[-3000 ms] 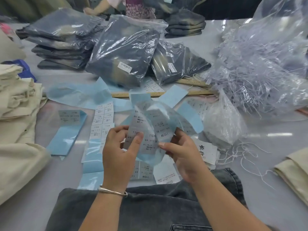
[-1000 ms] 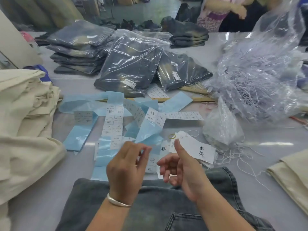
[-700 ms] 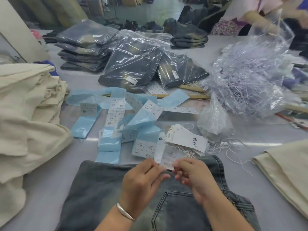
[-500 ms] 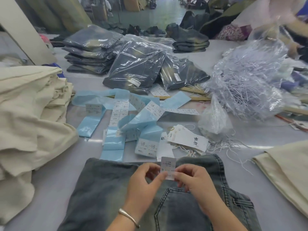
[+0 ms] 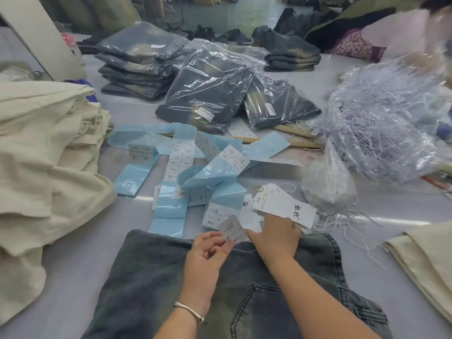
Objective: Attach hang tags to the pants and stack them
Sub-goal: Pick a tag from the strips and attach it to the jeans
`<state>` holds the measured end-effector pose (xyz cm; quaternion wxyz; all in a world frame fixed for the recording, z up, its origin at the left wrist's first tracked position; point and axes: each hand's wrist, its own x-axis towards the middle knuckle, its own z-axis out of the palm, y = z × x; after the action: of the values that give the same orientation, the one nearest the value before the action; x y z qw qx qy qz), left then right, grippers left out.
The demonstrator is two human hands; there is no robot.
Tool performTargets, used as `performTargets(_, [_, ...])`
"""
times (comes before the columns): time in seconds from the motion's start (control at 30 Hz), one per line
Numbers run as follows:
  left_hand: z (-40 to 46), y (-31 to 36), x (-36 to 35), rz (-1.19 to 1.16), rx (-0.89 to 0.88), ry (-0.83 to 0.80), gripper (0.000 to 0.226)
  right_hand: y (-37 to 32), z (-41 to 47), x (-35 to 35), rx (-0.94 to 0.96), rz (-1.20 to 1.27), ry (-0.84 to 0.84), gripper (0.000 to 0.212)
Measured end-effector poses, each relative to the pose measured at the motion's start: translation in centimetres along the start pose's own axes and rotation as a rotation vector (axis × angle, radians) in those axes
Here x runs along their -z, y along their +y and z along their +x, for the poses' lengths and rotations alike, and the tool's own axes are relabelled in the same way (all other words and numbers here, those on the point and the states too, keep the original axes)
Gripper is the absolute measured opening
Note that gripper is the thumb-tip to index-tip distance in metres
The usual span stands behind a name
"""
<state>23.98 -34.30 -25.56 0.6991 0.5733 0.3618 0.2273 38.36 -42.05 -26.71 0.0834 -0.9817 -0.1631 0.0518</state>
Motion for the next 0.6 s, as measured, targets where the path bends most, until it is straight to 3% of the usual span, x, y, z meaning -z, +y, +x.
performTargets(0.1, [0.4,-0.1,0.3,-0.071,0.005,0.039,0.017,-1.4,0.8,-1.2,-0.032,-0.052,-0.04,0.06])
performTargets(0.27, [0.3,0.5,0.8,-0.173,-0.019,-0.049,0.014,-1.4,1.4,-1.6,-0.192,0.158,-0.101,0.051])
performTargets(0.37, [0.2,0.8,0.8,-0.217,-0.026,-0.11,0.016,-1.3,1.3,-1.1,-0.129,0.238,-0.016,0.015])
performTargets(0.5, [-0.6,1.6,0.7,-0.204,-0.043,-0.124,0.016,-1.1,0.3,-0.1,0.0,0.541,0.009,0.015])
performTargets(0.6, [-1.2,2.4,1.3,-0.117,-0.1,-0.145,0.039,-0.3,-0.5,2.3,0.029,0.704,0.151,0.017])
